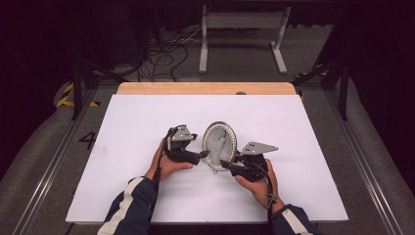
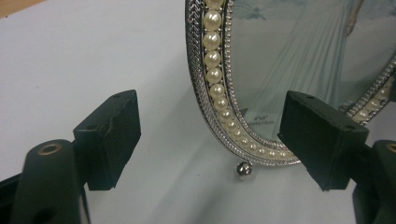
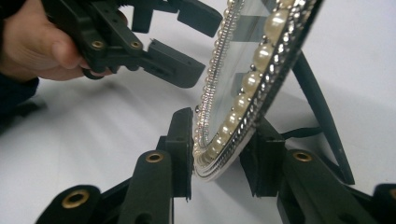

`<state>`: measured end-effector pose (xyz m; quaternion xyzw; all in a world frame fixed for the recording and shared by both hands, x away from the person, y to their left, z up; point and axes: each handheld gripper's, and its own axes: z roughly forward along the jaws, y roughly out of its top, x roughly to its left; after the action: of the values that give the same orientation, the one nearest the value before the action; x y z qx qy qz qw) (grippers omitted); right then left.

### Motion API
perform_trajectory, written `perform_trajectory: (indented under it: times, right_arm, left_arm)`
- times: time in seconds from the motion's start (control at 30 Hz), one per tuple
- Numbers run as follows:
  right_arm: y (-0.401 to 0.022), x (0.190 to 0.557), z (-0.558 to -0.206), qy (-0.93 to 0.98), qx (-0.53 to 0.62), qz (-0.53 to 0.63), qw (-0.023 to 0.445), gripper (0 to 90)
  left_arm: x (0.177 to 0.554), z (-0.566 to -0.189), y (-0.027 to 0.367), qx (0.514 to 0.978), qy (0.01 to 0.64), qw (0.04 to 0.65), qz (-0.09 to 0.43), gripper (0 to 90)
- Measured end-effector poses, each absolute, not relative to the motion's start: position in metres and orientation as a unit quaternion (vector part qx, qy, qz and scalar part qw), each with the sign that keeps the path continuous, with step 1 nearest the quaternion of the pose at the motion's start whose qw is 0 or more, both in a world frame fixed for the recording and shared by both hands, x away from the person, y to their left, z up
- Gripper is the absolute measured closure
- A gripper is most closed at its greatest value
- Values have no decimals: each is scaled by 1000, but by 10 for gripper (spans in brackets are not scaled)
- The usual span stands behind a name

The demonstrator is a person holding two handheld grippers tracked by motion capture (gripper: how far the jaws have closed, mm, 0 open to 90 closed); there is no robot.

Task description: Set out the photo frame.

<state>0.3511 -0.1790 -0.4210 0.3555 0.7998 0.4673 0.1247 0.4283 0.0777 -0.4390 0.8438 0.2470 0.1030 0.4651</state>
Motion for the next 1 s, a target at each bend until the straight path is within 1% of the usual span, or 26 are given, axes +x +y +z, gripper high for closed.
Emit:
perform_trajectory:
  times: [0.13,0.23,0.37,0.43,0.57,0.67,0.73,0.9,0.93,1.0]
  right_arm:
    - [-183,341,-415,797,345,473,148,640]
    - [-186,335,-413,794,342,476,164,652]
    - [-192,330,-413,783,348,488,168,670]
    - [-193,328,-411,778,347,493,175,676]
    - [-194,326,-409,769,350,501,184,694]
    - [-194,326,-409,766,354,502,190,725]
    - [-194,326,-408,763,355,505,192,727]
    - [-196,326,-408,759,357,508,196,749]
    - [-196,326,-408,758,358,508,197,757]
    - [-196,326,-408,757,359,508,197,762]
  left_arm:
    - [434,-438,77,836,255,475,99,233]
    - [437,-438,76,831,257,486,89,257]
    - [438,-439,75,831,242,495,78,289]
    - [438,-439,76,828,241,502,74,330]
    - [438,-439,76,827,235,506,69,360]
    - [437,-438,75,829,229,506,66,375]
    - [438,-439,76,828,229,508,63,381]
    - [437,-438,75,829,220,512,53,433]
    - [436,-438,75,830,217,510,54,457]
    - [436,-438,74,830,217,511,56,458]
